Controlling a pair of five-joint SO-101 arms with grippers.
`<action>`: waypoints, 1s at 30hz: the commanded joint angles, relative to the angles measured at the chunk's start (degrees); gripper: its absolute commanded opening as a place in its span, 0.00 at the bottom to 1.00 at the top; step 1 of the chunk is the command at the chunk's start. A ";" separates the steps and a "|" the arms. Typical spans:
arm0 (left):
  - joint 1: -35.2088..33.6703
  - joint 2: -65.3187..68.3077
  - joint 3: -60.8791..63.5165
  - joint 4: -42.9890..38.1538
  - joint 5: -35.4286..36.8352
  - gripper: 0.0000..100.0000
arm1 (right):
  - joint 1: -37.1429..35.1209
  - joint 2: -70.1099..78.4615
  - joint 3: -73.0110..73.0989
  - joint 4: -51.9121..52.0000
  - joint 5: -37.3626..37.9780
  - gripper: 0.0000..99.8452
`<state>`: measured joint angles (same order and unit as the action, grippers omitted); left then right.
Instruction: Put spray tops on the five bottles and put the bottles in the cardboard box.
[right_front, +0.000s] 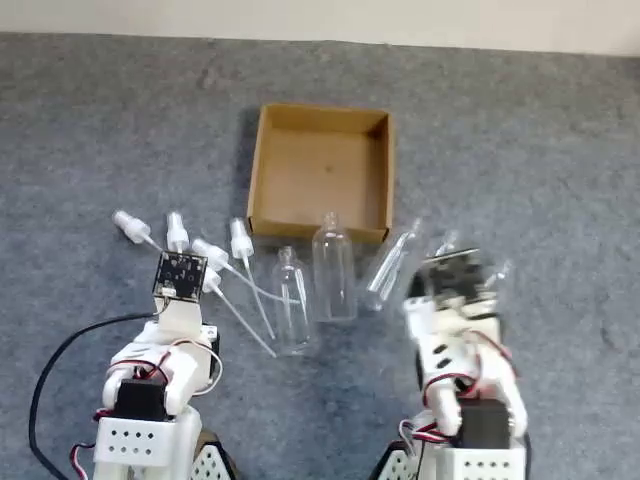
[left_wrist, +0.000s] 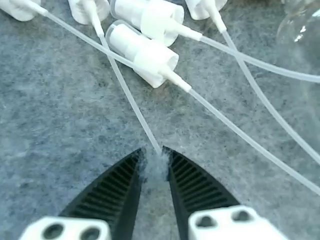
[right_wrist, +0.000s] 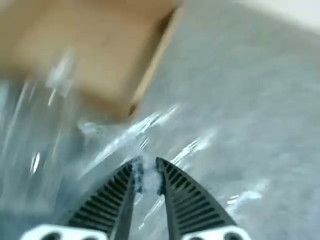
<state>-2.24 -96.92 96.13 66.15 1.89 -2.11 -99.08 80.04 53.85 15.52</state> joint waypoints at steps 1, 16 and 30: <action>0.92 -0.66 1.45 0.26 0.26 0.01 | 2.33 16.40 -15.60 1.98 -1.85 0.01; 0.92 -0.75 1.45 0.35 0.26 0.01 | 13.05 79.43 -63.69 22.64 -11.16 0.22; 0.92 -0.75 1.45 0.35 0.26 0.01 | 21.05 90.59 -59.30 20.35 -1.67 0.24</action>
<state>-2.24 -96.92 96.13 66.15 1.89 18.02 -8.09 19.65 76.00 13.23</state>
